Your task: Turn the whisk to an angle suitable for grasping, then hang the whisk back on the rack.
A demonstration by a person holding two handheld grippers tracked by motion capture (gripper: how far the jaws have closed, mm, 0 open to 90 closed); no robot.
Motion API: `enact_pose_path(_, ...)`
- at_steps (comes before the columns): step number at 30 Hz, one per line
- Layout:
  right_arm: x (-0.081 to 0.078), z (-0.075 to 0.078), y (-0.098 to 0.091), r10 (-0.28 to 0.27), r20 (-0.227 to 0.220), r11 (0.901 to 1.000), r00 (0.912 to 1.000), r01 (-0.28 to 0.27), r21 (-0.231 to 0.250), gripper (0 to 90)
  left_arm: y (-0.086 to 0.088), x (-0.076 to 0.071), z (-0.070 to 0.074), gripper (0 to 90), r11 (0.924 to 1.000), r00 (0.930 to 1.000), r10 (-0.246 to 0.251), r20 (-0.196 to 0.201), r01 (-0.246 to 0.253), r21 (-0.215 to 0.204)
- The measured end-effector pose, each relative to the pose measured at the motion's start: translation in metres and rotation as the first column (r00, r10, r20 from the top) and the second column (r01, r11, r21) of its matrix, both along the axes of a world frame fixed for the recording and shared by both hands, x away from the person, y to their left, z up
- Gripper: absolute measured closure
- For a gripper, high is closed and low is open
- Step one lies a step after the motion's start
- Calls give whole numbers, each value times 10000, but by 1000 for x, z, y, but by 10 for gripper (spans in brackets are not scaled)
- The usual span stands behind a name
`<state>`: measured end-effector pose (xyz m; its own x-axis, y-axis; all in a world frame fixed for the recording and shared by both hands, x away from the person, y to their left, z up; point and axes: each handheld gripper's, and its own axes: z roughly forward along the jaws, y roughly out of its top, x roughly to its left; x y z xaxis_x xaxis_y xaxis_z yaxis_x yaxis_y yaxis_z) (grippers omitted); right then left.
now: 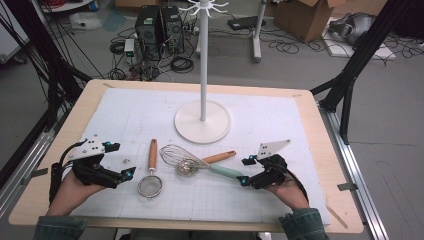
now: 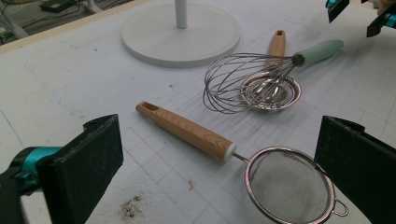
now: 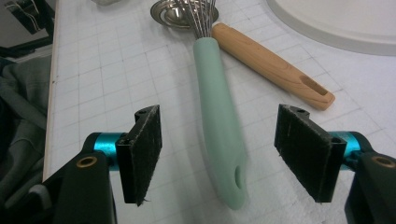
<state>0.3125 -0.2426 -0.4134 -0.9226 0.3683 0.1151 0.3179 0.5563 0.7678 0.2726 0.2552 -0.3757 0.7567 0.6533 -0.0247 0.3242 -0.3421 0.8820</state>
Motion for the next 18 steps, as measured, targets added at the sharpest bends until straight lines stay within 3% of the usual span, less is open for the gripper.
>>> enact_pose_path(9,-3,3,-3,-5,72,10000,10000,5,73,315,-2,2,0,17,10000,10000,8,14,-8,-21)
enact_pose_path(18,-3,0,1,117,115,9999,9999,-116,-39,315,-8,3,2,17,9992,9992,-385,45,384,95)
